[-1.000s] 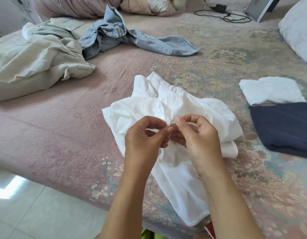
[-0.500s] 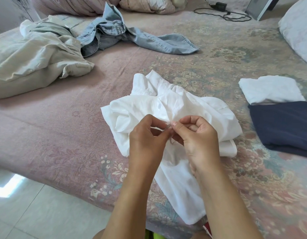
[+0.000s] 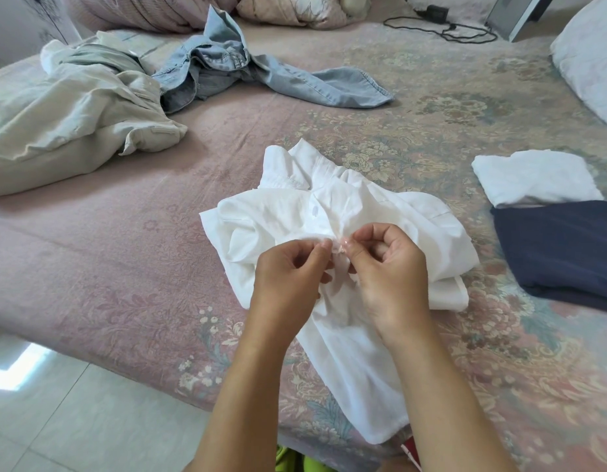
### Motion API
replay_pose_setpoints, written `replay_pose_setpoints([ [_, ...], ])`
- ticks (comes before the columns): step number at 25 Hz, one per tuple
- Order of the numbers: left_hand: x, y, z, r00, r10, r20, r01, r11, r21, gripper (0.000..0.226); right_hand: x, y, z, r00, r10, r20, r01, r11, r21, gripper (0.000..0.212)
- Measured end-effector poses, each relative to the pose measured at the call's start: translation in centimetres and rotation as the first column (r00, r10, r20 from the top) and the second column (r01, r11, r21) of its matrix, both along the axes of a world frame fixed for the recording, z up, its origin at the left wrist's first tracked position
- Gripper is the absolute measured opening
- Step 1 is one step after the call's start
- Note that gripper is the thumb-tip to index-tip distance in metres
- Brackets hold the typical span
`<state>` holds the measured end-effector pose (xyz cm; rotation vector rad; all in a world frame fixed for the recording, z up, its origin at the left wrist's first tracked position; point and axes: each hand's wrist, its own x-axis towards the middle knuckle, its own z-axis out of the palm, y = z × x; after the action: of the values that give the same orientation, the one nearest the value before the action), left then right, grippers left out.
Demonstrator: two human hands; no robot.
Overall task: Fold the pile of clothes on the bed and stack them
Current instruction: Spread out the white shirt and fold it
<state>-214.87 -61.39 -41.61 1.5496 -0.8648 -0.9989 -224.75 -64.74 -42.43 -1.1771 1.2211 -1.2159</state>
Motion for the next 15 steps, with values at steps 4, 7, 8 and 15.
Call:
replay_pose_setpoints([
  [4,0.8,-0.3,0.1,0.956,-0.006,-0.293,0.045,0.991,0.128,0.019,0.1,-0.3,-0.4,0.997,0.075,0.018,-0.075,0.997,-0.022,0.028],
  [7,1.0,-0.5,-0.2,0.960,0.015,-0.280,0.023,0.991,0.133,0.017,0.1,-0.4,-0.4,0.993,0.108,0.039,-0.108,0.994,-0.011,0.026],
  [8,0.9,-0.5,-0.2,0.968,0.031,-0.248,-0.004,0.994,0.111,0.017,0.0,-0.5,-0.4,0.994,0.105,0.036,-0.105,0.994,0.002,0.022],
  [15,0.4,-0.4,-1.0,0.997,-0.048,-0.064,0.047,0.999,-0.025,0.023,-1.6,-0.9,-0.2,0.900,0.069,0.430,-0.184,0.956,0.231,0.014],
])
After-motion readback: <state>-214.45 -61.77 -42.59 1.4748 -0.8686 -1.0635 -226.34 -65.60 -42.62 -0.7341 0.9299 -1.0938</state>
